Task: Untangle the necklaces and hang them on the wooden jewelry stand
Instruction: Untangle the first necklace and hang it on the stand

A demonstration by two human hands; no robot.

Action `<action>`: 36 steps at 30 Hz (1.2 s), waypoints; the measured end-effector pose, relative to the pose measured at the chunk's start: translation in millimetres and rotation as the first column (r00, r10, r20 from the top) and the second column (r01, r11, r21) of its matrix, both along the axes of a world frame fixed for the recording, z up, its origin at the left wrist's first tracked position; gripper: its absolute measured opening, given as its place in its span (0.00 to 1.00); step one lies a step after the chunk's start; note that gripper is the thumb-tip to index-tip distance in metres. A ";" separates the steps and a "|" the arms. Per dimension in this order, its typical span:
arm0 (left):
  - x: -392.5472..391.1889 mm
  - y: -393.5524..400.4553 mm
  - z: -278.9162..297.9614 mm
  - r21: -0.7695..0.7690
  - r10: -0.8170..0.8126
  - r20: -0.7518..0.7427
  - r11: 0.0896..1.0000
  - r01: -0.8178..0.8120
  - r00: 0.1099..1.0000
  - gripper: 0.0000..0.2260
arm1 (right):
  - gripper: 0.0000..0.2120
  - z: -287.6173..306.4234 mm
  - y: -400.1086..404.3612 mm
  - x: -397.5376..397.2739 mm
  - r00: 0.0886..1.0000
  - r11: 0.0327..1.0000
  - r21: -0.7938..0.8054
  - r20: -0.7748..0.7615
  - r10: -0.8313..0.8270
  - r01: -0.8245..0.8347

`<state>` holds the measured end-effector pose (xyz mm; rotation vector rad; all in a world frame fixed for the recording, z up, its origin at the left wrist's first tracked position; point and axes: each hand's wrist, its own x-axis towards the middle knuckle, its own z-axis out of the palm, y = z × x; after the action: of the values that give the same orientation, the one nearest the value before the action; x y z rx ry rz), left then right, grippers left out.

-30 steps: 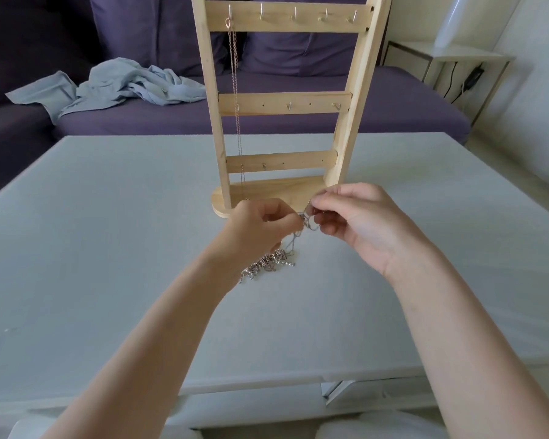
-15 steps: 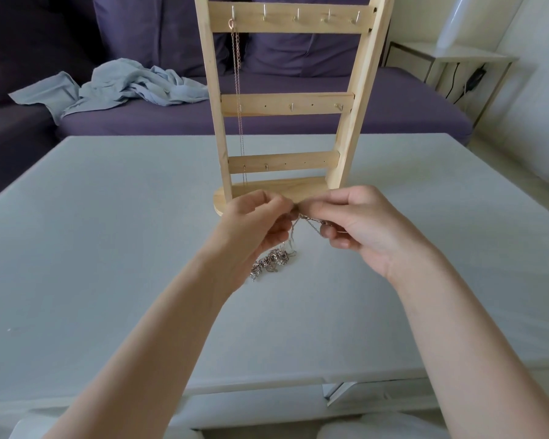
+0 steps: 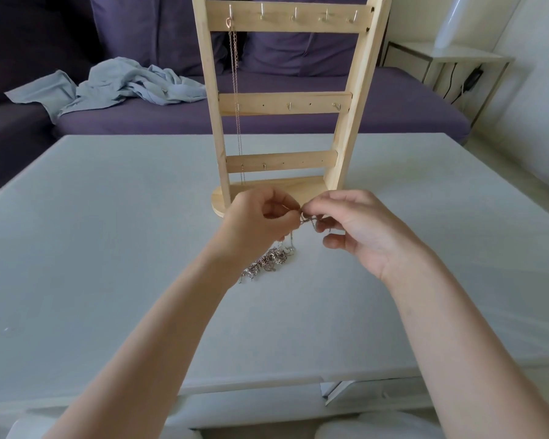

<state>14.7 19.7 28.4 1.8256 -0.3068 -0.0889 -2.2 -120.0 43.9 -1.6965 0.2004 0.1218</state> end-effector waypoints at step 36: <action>-3.4 -5.2 0.9 -0.175 0.088 -0.373 0.971 -0.164 0.923 0.07 | 0.11 4.5 3.6 -0.5 0.997 0.955 0.292 0.061 0.038 -0.054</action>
<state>11.3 14.5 29.3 1.5826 0.0644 -0.2917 -2.7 -116.4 48.3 -1.4062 0.0960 0.1334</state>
